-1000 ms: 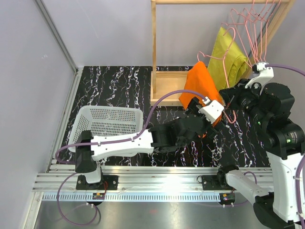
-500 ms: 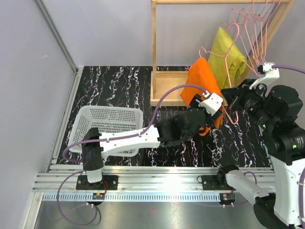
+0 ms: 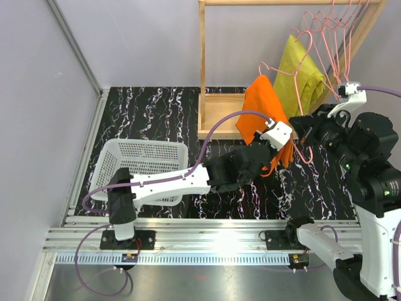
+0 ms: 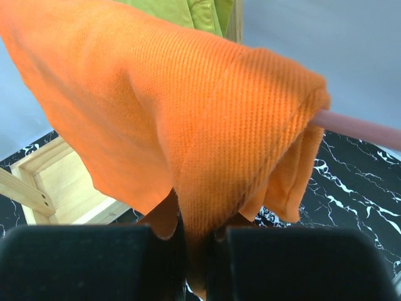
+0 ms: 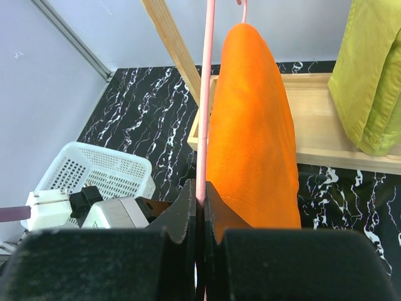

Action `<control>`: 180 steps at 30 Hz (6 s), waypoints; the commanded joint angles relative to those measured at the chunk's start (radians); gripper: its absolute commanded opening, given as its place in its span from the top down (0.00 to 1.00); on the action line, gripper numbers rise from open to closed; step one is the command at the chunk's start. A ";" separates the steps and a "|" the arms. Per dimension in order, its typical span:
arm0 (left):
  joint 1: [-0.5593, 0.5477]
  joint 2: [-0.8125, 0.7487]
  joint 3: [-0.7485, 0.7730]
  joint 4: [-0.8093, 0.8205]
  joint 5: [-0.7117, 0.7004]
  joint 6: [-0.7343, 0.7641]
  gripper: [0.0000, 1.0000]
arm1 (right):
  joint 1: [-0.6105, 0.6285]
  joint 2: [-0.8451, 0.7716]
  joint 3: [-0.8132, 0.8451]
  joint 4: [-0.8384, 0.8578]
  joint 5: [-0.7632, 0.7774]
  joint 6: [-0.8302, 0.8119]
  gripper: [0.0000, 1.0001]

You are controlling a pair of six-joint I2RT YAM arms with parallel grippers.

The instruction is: Remove the trousers from the hanger

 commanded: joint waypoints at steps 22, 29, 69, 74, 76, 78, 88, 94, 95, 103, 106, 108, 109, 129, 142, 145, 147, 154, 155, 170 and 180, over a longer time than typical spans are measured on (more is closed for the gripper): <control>0.038 -0.263 0.046 0.138 -0.099 0.099 1.00 | 0.005 -0.067 -0.374 0.376 0.050 0.097 1.00; 0.040 -0.352 0.074 0.136 -0.075 0.136 1.00 | 0.005 -0.010 -0.426 0.378 0.092 0.094 1.00; 0.195 -0.807 -0.136 -0.294 -0.649 0.005 1.00 | 0.005 -0.060 -0.149 0.232 0.015 -0.055 1.00; 0.195 -0.898 -0.178 -0.629 -0.711 -0.262 1.00 | 0.005 -0.032 -0.121 0.230 0.029 -0.069 1.00; 0.195 -0.925 -0.182 -0.692 -0.725 -0.306 1.00 | 0.005 -0.030 -0.121 0.232 0.026 -0.067 1.00; 0.195 -0.942 -0.175 -0.735 -0.751 -0.338 1.00 | 0.005 -0.027 -0.122 0.238 0.029 -0.066 1.00; 0.312 -0.981 -0.234 -0.905 -0.761 -0.422 1.00 | 0.003 -0.046 -0.141 0.252 0.009 -0.043 1.00; 0.509 -0.956 -0.369 -0.799 -0.543 -0.361 1.00 | 0.005 -0.053 -0.128 0.244 -0.008 -0.035 1.00; 0.521 -0.949 -0.379 -0.805 -0.514 -0.381 1.00 | 0.003 -0.061 -0.130 0.243 -0.002 -0.036 1.00; 0.523 -0.930 -0.446 -0.982 -0.465 -0.559 1.00 | 0.005 -0.055 -0.131 0.238 0.006 -0.052 1.00; 0.521 -0.880 -0.484 -1.017 -0.388 -0.644 1.00 | 0.003 -0.047 -0.139 0.260 0.001 -0.047 1.00; 0.517 -0.867 -0.523 -1.033 -0.348 -0.741 1.00 | 0.005 -0.041 -0.131 0.263 0.001 -0.049 1.00; 0.514 -0.876 -0.546 -1.029 -0.317 -0.772 1.00 | 0.005 -0.033 -0.125 0.260 0.000 -0.052 1.00; 0.527 -0.750 -1.051 -0.738 -0.073 -1.262 1.00 | 0.005 0.006 -0.082 0.303 -0.051 -0.029 1.00; 0.543 -0.652 -0.830 -0.879 -0.081 -1.097 0.29 | 0.003 0.055 -0.061 0.261 -0.028 -0.044 1.00; 0.543 -0.752 -0.782 -0.960 -0.105 -1.077 0.06 | 0.005 0.082 -0.050 0.254 -0.013 -0.053 1.00; 0.543 -0.815 -0.744 -1.018 -0.116 -1.060 0.01 | 0.005 0.095 -0.049 0.255 -0.004 -0.062 1.00; 0.543 -0.953 -0.522 -1.160 -0.104 -0.903 0.01 | 0.005 0.183 -0.003 0.281 0.116 -0.112 1.00; 0.543 -0.959 -0.482 -1.169 -0.098 -0.878 0.01 | 0.005 0.197 0.005 0.281 0.142 -0.122 1.00; 0.543 -1.064 -0.325 -1.117 0.011 -0.401 0.01 | 0.008 0.456 0.174 0.361 0.335 -0.248 1.00; 0.543 -1.223 -0.625 -0.830 -0.058 -0.281 0.01 | 0.008 0.569 0.303 0.367 0.362 -0.313 1.00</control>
